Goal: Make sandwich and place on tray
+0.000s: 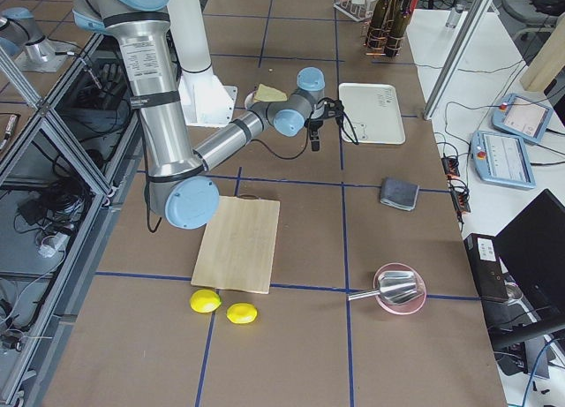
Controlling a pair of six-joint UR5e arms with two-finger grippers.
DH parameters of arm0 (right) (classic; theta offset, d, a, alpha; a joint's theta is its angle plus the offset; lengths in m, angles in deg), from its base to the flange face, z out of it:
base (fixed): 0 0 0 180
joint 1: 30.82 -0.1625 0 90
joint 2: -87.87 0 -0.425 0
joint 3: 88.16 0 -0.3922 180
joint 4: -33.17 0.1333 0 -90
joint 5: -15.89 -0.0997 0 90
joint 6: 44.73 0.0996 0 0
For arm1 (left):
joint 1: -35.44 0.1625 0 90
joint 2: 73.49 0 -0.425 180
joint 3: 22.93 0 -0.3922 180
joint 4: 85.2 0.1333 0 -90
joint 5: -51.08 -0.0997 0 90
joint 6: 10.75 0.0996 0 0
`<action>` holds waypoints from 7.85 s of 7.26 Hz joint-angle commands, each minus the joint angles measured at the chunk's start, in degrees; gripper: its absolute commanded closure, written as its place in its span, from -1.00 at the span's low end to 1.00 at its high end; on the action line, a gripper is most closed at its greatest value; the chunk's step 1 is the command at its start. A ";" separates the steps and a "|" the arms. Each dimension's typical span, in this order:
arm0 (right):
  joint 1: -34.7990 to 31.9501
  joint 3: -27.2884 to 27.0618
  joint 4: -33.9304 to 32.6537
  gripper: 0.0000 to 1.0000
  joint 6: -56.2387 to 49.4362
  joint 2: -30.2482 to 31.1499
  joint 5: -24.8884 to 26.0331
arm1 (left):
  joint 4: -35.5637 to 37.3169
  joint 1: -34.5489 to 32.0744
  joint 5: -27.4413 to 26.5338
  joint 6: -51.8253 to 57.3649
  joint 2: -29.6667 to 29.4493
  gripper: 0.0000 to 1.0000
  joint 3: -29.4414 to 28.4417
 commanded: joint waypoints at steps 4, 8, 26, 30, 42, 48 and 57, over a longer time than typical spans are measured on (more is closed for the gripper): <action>-26.44 1.53 -1.24 -1.00 -36.24 25.29 -6.63 | -5.84 9.98 7.93 -18.31 -3.59 -1.00 3.63; -39.36 1.91 -7.95 -1.00 -50.92 28.24 -9.52 | -7.78 28.94 2.70 -43.47 -9.30 -1.00 7.49; -39.39 -3.82 -17.68 -1.00 -51.10 28.67 -8.66 | 4.17 78.99 -45.86 -96.62 -27.76 0.73 0.74; -39.39 -1.46 -17.68 -1.00 -50.93 28.41 -8.83 | 4.08 77.77 -44.98 -96.35 -29.16 1.00 3.45; -39.39 -1.63 -17.68 -1.00 -50.93 28.76 -9.36 | -1.16 47.44 -32.58 -90.11 -65.64 1.00 -48.80; -39.39 -1.28 -17.77 -1.00 -50.93 28.85 -9.45 | -3.30 47.44 -32.94 -87.14 -66.17 -0.92 -50.51; -39.39 -0.66 -17.68 -1.00 -50.84 28.50 -9.27 | 39.26 33.50 -22.32 -46.60 -38.26 -1.00 2.97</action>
